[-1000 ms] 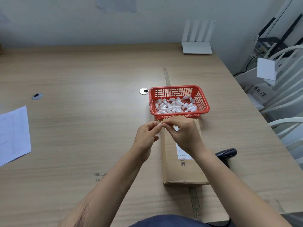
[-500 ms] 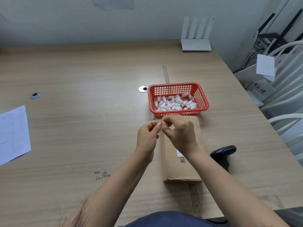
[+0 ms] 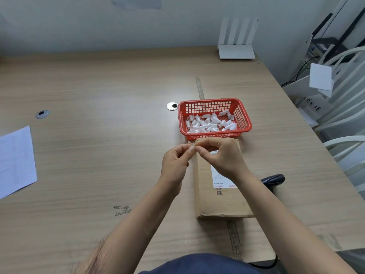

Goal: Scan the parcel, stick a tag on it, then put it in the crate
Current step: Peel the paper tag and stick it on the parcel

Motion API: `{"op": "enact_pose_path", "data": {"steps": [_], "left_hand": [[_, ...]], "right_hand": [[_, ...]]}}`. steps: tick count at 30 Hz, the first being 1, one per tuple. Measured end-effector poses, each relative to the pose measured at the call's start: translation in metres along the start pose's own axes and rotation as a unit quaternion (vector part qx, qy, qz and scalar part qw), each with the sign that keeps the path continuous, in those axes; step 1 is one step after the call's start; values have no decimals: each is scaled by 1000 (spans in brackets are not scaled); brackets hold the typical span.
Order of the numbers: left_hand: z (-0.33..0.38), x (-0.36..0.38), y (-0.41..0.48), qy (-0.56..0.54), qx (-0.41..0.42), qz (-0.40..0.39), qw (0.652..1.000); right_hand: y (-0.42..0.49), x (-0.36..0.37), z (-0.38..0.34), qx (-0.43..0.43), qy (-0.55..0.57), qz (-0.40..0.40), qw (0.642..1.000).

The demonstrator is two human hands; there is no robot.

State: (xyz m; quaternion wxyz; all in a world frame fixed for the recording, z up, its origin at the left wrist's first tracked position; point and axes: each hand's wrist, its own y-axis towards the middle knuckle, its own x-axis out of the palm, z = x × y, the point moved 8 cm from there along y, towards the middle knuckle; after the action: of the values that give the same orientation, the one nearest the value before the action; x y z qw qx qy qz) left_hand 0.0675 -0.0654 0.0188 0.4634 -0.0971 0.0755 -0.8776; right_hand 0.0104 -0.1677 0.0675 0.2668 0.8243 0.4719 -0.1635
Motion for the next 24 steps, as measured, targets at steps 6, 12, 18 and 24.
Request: {"op": "enact_pose_path", "data": {"steps": [6, 12, 18, 24], "left_hand": [[4, 0, -1, 15, 11, -8, 1000], [7, 3, 1, 19, 27, -8, 999], [5, 7, 8, 17, 19, -9, 1000], [9, 19, 13, 14, 28, -21, 999]], "right_hand": [[1, 1, -2, -7, -17, 2, 1000], [3, 0, 8, 44, 9, 18, 999], [7, -5, 20, 67, 17, 27, 997], [11, -11, 24, 62, 43, -25, 997]]}}
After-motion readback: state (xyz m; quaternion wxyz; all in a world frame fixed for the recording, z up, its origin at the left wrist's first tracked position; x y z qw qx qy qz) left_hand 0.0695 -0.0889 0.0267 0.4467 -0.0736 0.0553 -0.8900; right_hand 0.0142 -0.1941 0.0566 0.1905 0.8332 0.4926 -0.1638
